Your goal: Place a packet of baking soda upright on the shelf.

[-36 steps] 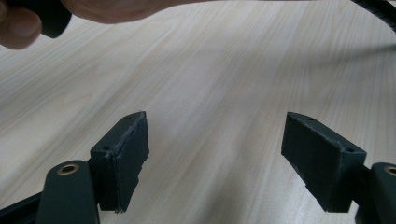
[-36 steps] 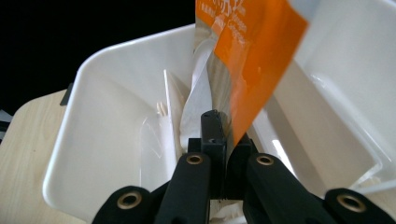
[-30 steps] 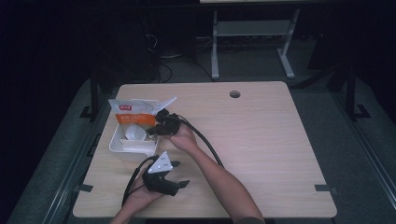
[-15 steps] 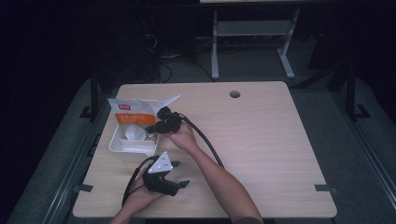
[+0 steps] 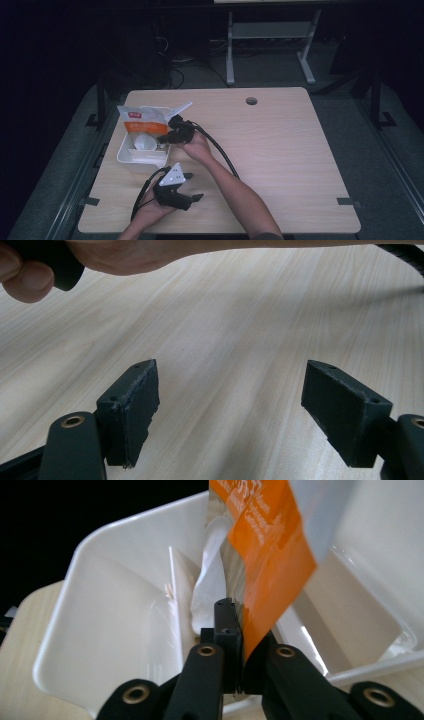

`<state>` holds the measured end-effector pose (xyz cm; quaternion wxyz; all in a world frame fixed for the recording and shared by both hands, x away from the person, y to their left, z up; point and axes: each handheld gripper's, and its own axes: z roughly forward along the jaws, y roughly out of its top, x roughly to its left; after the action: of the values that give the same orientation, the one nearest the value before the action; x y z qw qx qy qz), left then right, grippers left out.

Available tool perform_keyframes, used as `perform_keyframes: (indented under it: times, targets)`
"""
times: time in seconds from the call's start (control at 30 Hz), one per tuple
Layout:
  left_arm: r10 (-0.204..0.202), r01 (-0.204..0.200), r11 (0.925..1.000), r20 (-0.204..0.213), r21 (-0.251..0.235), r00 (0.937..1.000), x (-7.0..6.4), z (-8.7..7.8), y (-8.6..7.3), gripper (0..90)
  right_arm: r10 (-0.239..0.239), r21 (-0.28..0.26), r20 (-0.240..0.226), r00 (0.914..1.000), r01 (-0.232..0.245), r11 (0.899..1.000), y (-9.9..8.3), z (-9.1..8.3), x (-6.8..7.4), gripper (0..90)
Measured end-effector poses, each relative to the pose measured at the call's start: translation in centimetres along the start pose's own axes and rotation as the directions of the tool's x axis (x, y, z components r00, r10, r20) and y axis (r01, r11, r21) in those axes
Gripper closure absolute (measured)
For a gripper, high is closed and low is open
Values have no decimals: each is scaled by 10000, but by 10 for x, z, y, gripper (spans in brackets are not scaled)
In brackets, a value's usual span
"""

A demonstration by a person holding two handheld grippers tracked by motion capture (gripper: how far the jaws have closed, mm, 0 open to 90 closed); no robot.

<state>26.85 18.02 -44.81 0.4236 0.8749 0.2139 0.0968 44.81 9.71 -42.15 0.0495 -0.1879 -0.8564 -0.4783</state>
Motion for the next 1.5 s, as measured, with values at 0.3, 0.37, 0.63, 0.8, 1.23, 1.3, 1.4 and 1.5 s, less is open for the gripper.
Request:
perform_keyframes:
  times: [0.3,0.37,0.63,0.8,1.23,1.3,1.4,1.5]
  targets:
    - [-24,24,10000,8,2,10000,1,0,0,225,-36,-159,-186,9998,33,9999,3,-15,2,790]
    - [-45,45,10000,-12,-17,10000,1,0,0,223,-42,-219,-228,9997,37,9998,3,-20,2,770]
    - [-101,101,9999,-7,-28,9999,2,0,0,221,1,-522,-410,9992,-23,9986,1,-38,3,696]
    - [-171,171,9998,1,-44,9999,3,0,-1,222,60,-727,-385,9992,-88,9973,-1,-55,1,658]
    - [-163,162,9998,-79,-128,9998,3,0,0,221,48,-849,-1,10000,-47,9964,-11,-95,0,601]
    - [-193,191,9997,-95,-152,9998,4,-1,0,221,49,-900,3,10000,-48,9959,-12,-99,-1,592]
    - [-238,237,9996,-64,-140,9997,4,-1,0,222,164,-878,37,9999,-160,9960,-15,-106,-2,579]
    - [-213,212,9996,-54,-171,9998,3,-1,0,221,228,-870,76,9997,-221,9960,-18,-112,-4,568]
